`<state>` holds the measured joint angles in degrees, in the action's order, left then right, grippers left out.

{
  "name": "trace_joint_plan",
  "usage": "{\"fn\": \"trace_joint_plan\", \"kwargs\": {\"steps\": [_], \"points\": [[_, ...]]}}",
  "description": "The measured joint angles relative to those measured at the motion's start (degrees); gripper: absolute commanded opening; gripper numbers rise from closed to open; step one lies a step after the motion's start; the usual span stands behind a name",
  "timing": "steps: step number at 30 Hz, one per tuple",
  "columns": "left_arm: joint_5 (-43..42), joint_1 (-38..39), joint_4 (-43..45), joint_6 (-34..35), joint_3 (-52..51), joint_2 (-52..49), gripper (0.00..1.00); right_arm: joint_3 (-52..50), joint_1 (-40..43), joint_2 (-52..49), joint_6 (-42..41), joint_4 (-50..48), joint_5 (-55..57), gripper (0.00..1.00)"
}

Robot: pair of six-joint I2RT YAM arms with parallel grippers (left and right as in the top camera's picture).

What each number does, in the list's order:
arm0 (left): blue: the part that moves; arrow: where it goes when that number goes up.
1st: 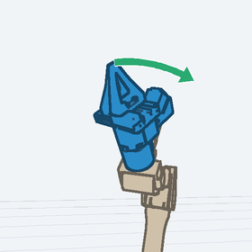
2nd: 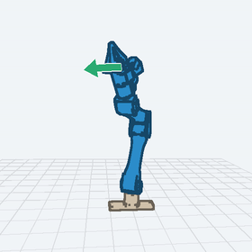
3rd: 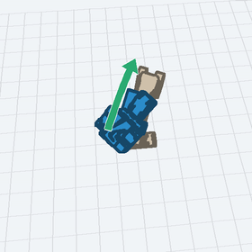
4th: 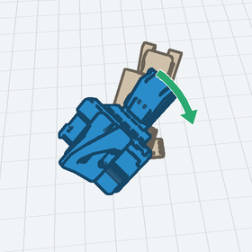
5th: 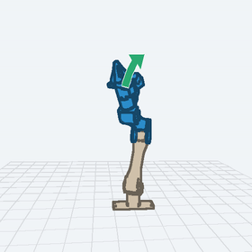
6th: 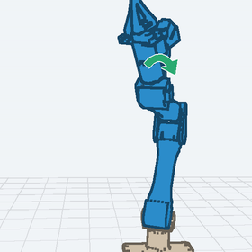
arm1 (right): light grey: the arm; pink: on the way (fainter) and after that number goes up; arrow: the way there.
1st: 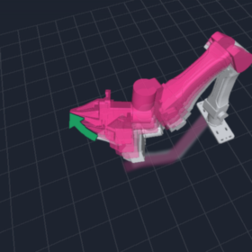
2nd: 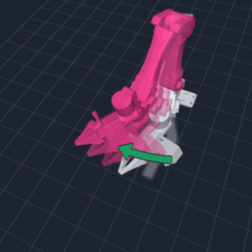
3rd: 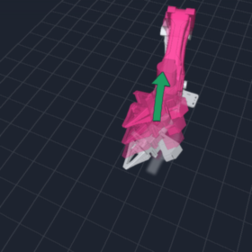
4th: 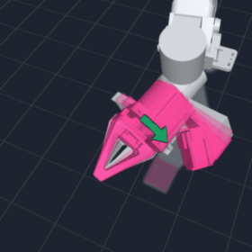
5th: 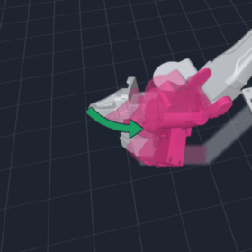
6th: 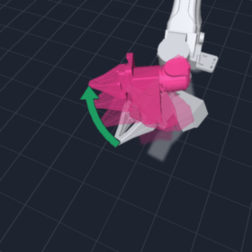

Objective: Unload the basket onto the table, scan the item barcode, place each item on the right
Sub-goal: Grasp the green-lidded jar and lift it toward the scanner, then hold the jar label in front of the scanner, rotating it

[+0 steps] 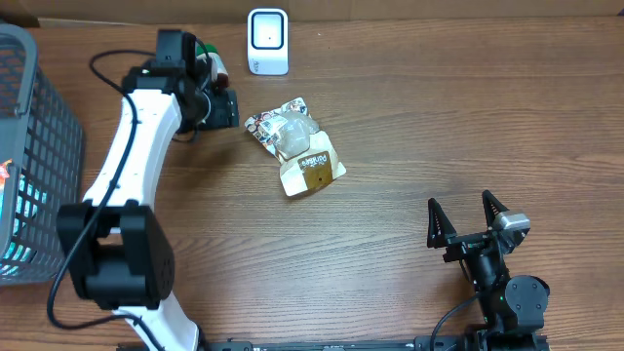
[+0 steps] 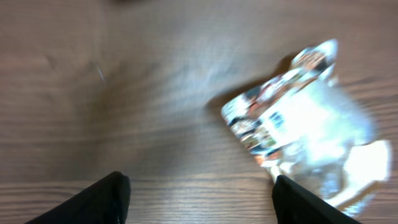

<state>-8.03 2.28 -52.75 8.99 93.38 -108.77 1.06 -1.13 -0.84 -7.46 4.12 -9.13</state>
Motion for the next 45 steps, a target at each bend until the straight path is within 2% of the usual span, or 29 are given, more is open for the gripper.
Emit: {"fn": "trace_joint_plan", "kwargs": {"steps": [1,5,9,11,14,20,24,34,45], "points": [[-0.1,0.0,0.0,0.0,0.5,0.9,1.00,0.0,0.0,0.0,0.0,0.0,0.0,1.00],[-0.1,-0.1,2.8,0.1,1.5,3.6,1.00,0.0,0.0,0.0,0.0,0.0,0.0,1.00],[0.6,-0.9,10.1,-0.1,1.6,3.7,1.00,0.0,0.0,0.0,0.0,0.0,0.0,1.00],[0.8,-2.6,18.1,0.1,1.8,3.5,1.00,0.0,0.0,0.0,0.0,0.1,0.0,1.00],[-0.4,-5.9,21.5,1.4,5.9,0.3,1.00,0.0,0.0,0.0,0.0,0.1,0.0,1.00],[-3.6,-10.4,15.6,1.1,24.1,-13.7,1.00,0.0,0.0,0.0,0.0,0.0,0.0,1.00],[-4.6,-10.9,15.0,-3.2,30.8,-21.6,1.00,0.0,0.0,0.0,0.0,0.0,0.0,1.00],[-4.4,-9.5,12.8,-19.2,31.6,-30.8,1.00,0.0,0.0,0.0,0.0,0.0,0.0,1.00],[-5.4,-10.3,10.5,-28.6,31.6,-31.6,0.97,0.0,0.0,0.0,0.0,0.0,0.0,1.00]]}}
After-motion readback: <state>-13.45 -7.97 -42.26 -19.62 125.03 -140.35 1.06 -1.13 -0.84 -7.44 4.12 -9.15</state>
